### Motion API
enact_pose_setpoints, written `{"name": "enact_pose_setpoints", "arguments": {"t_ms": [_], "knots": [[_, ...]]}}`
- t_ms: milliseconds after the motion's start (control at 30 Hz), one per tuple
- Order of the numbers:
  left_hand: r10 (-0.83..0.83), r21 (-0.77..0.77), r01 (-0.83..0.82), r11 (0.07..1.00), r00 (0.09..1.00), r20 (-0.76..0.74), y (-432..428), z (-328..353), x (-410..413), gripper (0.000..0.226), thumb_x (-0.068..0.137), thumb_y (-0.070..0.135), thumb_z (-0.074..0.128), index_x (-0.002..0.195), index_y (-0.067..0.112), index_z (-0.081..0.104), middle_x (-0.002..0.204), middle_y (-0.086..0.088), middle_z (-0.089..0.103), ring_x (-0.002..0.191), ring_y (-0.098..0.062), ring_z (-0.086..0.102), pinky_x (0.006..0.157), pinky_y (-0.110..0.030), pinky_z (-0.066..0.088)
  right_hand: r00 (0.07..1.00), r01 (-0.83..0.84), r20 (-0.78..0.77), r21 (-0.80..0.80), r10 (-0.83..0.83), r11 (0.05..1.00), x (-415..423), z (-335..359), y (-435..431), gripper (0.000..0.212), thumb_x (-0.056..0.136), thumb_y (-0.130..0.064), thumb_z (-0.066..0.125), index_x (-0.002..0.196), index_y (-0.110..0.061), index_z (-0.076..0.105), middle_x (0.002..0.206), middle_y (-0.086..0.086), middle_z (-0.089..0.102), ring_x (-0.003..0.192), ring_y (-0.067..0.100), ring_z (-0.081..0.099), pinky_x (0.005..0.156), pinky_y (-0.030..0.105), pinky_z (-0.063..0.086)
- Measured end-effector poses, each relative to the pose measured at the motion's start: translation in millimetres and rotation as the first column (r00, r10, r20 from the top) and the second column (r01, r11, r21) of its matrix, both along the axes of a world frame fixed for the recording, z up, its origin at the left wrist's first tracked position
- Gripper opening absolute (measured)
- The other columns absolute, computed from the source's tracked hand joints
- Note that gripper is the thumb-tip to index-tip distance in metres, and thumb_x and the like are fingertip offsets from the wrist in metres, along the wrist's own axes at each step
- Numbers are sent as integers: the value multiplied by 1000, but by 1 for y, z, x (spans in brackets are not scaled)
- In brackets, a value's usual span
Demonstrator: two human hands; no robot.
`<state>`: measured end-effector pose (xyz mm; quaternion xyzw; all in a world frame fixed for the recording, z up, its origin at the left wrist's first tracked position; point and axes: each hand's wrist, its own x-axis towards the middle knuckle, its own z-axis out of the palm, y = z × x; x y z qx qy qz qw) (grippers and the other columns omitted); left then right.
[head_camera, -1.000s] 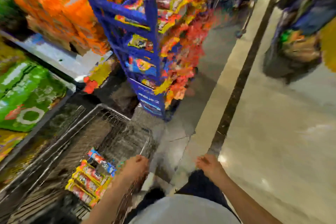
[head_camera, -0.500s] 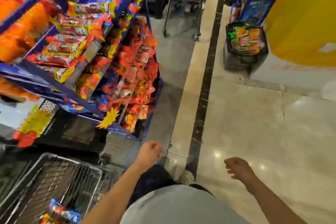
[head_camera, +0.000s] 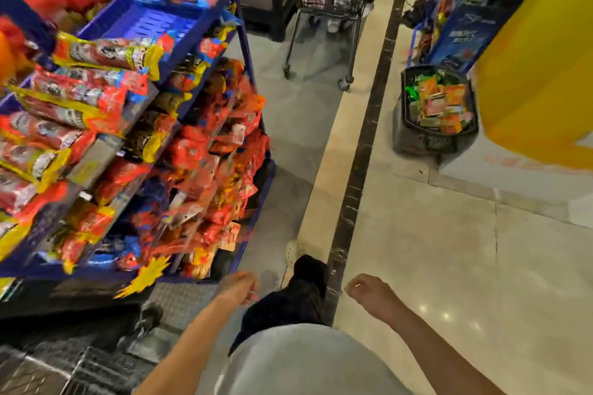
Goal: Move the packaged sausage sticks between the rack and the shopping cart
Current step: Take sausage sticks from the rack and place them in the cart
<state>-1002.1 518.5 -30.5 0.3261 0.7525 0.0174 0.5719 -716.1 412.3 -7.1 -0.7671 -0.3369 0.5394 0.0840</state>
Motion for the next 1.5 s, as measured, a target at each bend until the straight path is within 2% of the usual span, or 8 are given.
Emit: {"name": "enact_pose_setpoints", "arguments": {"t_ms": [233,400,767,967,1067,1200,1333,1500], "knots": [[72,-82,-61,995,988,137,125,8,54,18,99,10,50,81,13,55,73,-5,61,52,-14,60,50,-25,48,988,-128,79,-51,132,990,65,3,141,12,89,-37,63,90,-27,67,94,-7,68,83,7,63,64,16,43],[32,100,-46,994,989,142,223,47,110,16,98,8,47,85,7,56,73,-9,59,39,-9,54,35,-15,37,994,-48,103,14,47,999,99,20,243,10,89,-35,62,88,-26,65,91,-1,70,83,18,67,76,35,54],[190,472,-262,842,962,195,370,135,148,21,92,14,56,74,17,65,61,3,63,53,-11,55,47,-22,40,969,-245,22,257,248,935,89,80,466,6,92,-36,60,92,-32,65,100,-6,69,92,10,63,84,31,51],[462,721,-383,578,881,98,448,195,141,13,91,20,60,80,18,67,65,7,63,52,-3,54,50,-17,44,853,-511,226,546,471,663,41,135,615,22,92,-31,59,109,-20,67,100,5,72,97,27,65,86,36,50],[623,805,-390,447,782,32,480,223,141,9,90,23,61,83,22,66,70,10,65,67,-10,59,65,-27,48,798,-533,340,783,497,320,16,178,673,26,89,-24,57,113,-17,66,99,8,70,93,29,64,83,34,43],[722,836,-262,481,660,-208,519,238,138,12,90,28,60,96,18,63,93,2,66,86,-16,59,81,-31,45,736,-572,537,819,412,-44,-12,211,736,23,84,-16,60,106,-13,67,92,10,67,81,32,65,65,35,48],[730,736,-349,581,624,-280,548,236,138,51,89,50,59,123,13,50,117,-7,63,107,-29,59,90,-41,47,560,-732,718,662,414,-158,-28,216,761,24,80,-21,63,104,-14,65,96,7,65,74,31,68,50,34,50],[691,626,-412,662,658,-298,566,235,141,65,90,57,54,138,16,39,121,-9,59,101,-30,59,92,-48,47,370,-877,765,475,528,-73,-43,217,763,32,95,-22,50,125,-12,50,124,8,53,108,30,59,73,36,47]]}}
